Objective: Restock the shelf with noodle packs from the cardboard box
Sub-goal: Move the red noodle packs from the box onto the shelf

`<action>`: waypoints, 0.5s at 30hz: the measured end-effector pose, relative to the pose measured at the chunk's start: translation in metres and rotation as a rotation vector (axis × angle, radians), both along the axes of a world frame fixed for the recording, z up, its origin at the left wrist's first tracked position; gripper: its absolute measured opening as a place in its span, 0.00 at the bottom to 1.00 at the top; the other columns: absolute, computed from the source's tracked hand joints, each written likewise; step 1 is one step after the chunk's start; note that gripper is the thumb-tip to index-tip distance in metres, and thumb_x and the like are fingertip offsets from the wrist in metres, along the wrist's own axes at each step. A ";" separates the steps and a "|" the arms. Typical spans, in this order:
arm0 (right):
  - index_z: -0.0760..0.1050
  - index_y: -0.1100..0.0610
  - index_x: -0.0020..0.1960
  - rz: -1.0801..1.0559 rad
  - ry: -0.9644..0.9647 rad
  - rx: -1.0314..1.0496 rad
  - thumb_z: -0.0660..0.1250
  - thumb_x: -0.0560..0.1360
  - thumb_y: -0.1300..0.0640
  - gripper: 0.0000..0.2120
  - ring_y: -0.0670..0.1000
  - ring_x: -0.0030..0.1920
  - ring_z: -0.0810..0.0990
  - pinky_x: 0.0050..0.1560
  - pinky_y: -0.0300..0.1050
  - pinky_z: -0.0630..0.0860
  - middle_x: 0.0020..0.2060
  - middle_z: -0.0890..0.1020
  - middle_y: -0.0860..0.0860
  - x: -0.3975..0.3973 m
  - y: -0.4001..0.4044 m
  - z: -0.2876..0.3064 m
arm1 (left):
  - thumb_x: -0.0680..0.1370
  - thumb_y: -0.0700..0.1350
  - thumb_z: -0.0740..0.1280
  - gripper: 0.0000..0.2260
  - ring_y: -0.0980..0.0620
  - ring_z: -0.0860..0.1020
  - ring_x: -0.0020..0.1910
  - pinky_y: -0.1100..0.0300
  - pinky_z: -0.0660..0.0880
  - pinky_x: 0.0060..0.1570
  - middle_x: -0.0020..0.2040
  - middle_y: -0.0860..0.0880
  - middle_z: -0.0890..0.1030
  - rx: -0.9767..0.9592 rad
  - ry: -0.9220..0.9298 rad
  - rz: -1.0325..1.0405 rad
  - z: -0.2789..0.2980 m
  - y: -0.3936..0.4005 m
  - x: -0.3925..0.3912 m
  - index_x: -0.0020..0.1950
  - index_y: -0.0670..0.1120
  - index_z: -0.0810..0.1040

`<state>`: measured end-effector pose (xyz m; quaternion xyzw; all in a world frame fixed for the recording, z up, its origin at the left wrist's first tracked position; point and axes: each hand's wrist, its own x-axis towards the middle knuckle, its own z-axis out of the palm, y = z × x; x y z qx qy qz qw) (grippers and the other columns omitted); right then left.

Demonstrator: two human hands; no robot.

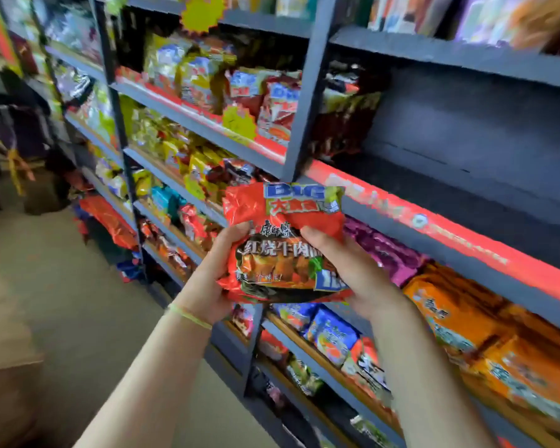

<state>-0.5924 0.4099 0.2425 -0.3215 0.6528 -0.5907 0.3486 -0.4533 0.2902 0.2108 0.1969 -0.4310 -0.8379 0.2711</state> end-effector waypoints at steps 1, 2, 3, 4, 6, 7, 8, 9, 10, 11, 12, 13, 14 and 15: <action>0.78 0.51 0.64 -0.085 -0.004 -0.046 0.75 0.71 0.46 0.23 0.51 0.56 0.84 0.62 0.52 0.76 0.54 0.85 0.48 -0.011 0.032 0.009 | 0.71 0.54 0.66 0.14 0.49 0.86 0.42 0.56 0.82 0.45 0.48 0.45 0.87 -0.041 0.005 -0.070 0.012 0.025 -0.019 0.45 0.48 0.87; 0.78 0.53 0.63 -0.166 -0.008 -0.090 0.73 0.73 0.49 0.20 0.52 0.53 0.85 0.59 0.52 0.79 0.52 0.86 0.50 -0.023 0.063 0.017 | 0.70 0.55 0.65 0.15 0.49 0.86 0.41 0.56 0.82 0.44 0.46 0.45 0.87 -0.094 0.015 -0.141 0.022 0.047 -0.038 0.47 0.48 0.86; 0.78 0.54 0.63 -0.216 -0.020 -0.134 0.73 0.74 0.51 0.19 0.53 0.52 0.85 0.57 0.52 0.80 0.51 0.86 0.51 -0.032 0.092 0.027 | 0.69 0.55 0.65 0.16 0.50 0.85 0.39 0.58 0.82 0.43 0.45 0.45 0.87 -0.147 0.021 -0.201 0.034 0.069 -0.055 0.48 0.47 0.85; 0.78 0.55 0.63 -0.265 -0.029 -0.165 0.73 0.74 0.52 0.19 0.54 0.51 0.86 0.55 0.51 0.81 0.50 0.87 0.52 -0.042 0.120 0.035 | 0.70 0.55 0.66 0.16 0.51 0.85 0.39 0.59 0.82 0.41 0.44 0.46 0.87 -0.199 0.027 -0.257 0.045 0.089 -0.073 0.49 0.46 0.84; 0.78 0.55 0.63 -0.385 -0.032 -0.213 0.74 0.73 0.52 0.19 0.55 0.51 0.86 0.52 0.50 0.82 0.50 0.87 0.53 -0.061 0.169 0.049 | 0.73 0.54 0.68 0.15 0.51 0.85 0.42 0.59 0.82 0.44 0.47 0.46 0.87 -0.298 0.045 -0.341 0.066 0.125 -0.104 0.53 0.46 0.83; 0.78 0.56 0.63 -0.444 -0.022 -0.234 0.75 0.71 0.52 0.22 0.56 0.51 0.86 0.53 0.51 0.82 0.50 0.87 0.53 -0.071 0.191 0.053 | 0.74 0.54 0.67 0.16 0.50 0.85 0.46 0.58 0.82 0.47 0.50 0.46 0.86 -0.355 0.052 -0.380 0.074 0.142 -0.118 0.56 0.46 0.82; 0.77 0.55 0.63 -0.495 -0.002 -0.253 0.76 0.68 0.50 0.25 0.56 0.52 0.85 0.55 0.52 0.81 0.51 0.86 0.53 -0.081 0.211 0.059 | 0.74 0.55 0.67 0.19 0.48 0.85 0.50 0.55 0.82 0.50 0.53 0.44 0.86 -0.414 0.050 -0.434 0.080 0.159 -0.132 0.59 0.45 0.82; 0.77 0.54 0.63 -0.548 0.023 -0.264 0.77 0.65 0.47 0.29 0.55 0.52 0.85 0.58 0.53 0.80 0.52 0.86 0.52 -0.090 0.230 0.066 | 0.73 0.55 0.68 0.21 0.46 0.84 0.52 0.52 0.81 0.53 0.55 0.43 0.85 -0.466 0.035 -0.481 0.088 0.176 -0.144 0.61 0.44 0.81; 0.76 0.53 0.63 -0.595 0.043 -0.273 0.78 0.62 0.44 0.32 0.54 0.53 0.85 0.60 0.54 0.79 0.53 0.86 0.50 -0.098 0.247 0.072 | 0.72 0.53 0.70 0.21 0.45 0.84 0.51 0.51 0.82 0.51 0.55 0.42 0.85 -0.506 0.024 -0.520 0.096 0.193 -0.156 0.62 0.43 0.81; 0.75 0.51 0.64 -0.641 0.054 -0.276 0.79 0.61 0.42 0.34 0.52 0.53 0.85 0.61 0.54 0.78 0.53 0.85 0.49 -0.107 0.264 0.077 | 0.72 0.51 0.72 0.21 0.46 0.85 0.48 0.53 0.82 0.47 0.54 0.42 0.85 -0.528 0.017 -0.547 0.104 0.208 -0.168 0.62 0.42 0.81; 0.73 0.51 0.64 -0.683 0.057 -0.283 0.79 0.62 0.42 0.34 0.50 0.53 0.85 0.61 0.53 0.77 0.53 0.85 0.47 -0.114 0.277 0.082 | 0.71 0.49 0.73 0.21 0.48 0.85 0.45 0.56 0.82 0.42 0.52 0.42 0.85 -0.547 0.013 -0.571 0.111 0.221 -0.181 0.61 0.41 0.81; 0.72 0.52 0.64 -0.723 0.059 -0.298 0.79 0.64 0.43 0.33 0.48 0.52 0.84 0.60 0.51 0.77 0.53 0.84 0.46 -0.120 0.291 0.086 | 0.71 0.49 0.72 0.20 0.49 0.85 0.42 0.58 0.82 0.39 0.51 0.43 0.86 -0.561 0.007 -0.589 0.118 0.234 -0.194 0.60 0.42 0.82; 0.72 0.52 0.63 -0.767 0.076 -0.316 0.78 0.66 0.44 0.31 0.47 0.52 0.84 0.59 0.49 0.77 0.52 0.84 0.45 -0.128 0.302 0.089 | 0.70 0.50 0.73 0.18 0.49 0.85 0.40 0.58 0.81 0.40 0.49 0.43 0.86 -0.575 0.000 -0.601 0.124 0.243 -0.207 0.58 0.43 0.83; 0.72 0.53 0.62 -0.818 0.112 -0.331 0.78 0.67 0.45 0.29 0.47 0.53 0.83 0.60 0.49 0.77 0.52 0.83 0.45 -0.136 0.312 0.092 | 0.70 0.49 0.73 0.16 0.49 0.85 0.40 0.57 0.81 0.41 0.47 0.45 0.87 -0.585 -0.001 -0.611 0.129 0.252 -0.219 0.55 0.44 0.83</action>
